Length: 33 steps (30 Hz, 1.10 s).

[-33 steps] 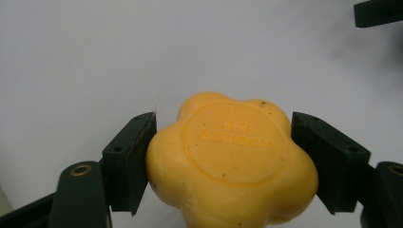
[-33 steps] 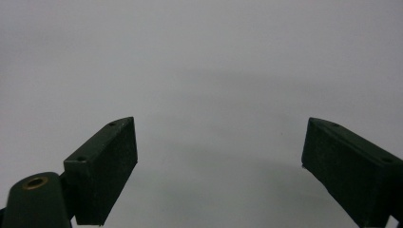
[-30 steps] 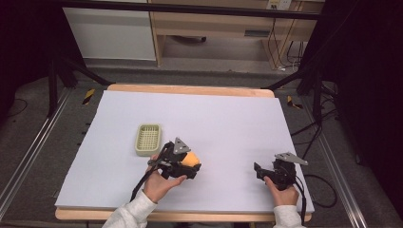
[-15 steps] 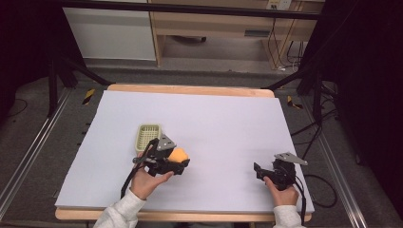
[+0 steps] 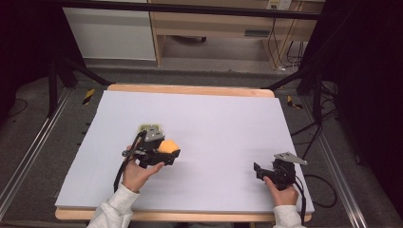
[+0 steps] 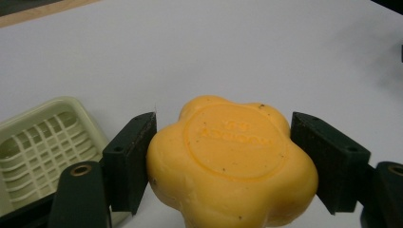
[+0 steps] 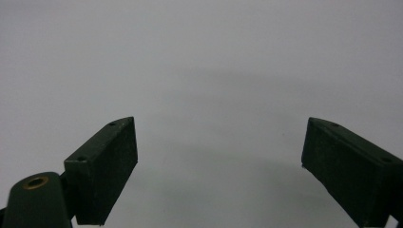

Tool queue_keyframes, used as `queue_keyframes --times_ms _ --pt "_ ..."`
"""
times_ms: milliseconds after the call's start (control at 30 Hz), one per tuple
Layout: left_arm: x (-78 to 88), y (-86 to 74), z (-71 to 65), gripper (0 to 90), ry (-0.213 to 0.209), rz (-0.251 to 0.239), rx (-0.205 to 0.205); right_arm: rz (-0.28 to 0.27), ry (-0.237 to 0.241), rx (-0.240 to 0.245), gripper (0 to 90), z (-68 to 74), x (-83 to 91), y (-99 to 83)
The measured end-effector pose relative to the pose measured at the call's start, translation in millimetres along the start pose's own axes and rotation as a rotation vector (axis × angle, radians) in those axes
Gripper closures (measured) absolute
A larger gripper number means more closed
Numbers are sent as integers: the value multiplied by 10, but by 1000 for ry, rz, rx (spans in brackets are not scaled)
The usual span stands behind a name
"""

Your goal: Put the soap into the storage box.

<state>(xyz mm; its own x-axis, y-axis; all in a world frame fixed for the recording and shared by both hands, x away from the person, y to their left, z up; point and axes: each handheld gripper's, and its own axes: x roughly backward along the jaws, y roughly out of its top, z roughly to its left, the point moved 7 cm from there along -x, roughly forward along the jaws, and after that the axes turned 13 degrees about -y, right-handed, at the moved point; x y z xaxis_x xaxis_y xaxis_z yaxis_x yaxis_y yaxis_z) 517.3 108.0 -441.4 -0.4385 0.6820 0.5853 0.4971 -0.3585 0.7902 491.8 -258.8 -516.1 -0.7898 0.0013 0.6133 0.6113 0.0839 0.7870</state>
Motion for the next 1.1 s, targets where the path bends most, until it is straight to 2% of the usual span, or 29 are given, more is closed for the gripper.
queue_keyframes --times_ms 400,700,1100 --pt "124 43 325 254 46 -28 39 0 1 0 120 7 -5 2" --pt "114 42 523 254 81 -22 62 2 0 3 121 9 -11 0" --pt "139 86 789 254 116 -44 100 3 -2 3 121 8 -15 0"
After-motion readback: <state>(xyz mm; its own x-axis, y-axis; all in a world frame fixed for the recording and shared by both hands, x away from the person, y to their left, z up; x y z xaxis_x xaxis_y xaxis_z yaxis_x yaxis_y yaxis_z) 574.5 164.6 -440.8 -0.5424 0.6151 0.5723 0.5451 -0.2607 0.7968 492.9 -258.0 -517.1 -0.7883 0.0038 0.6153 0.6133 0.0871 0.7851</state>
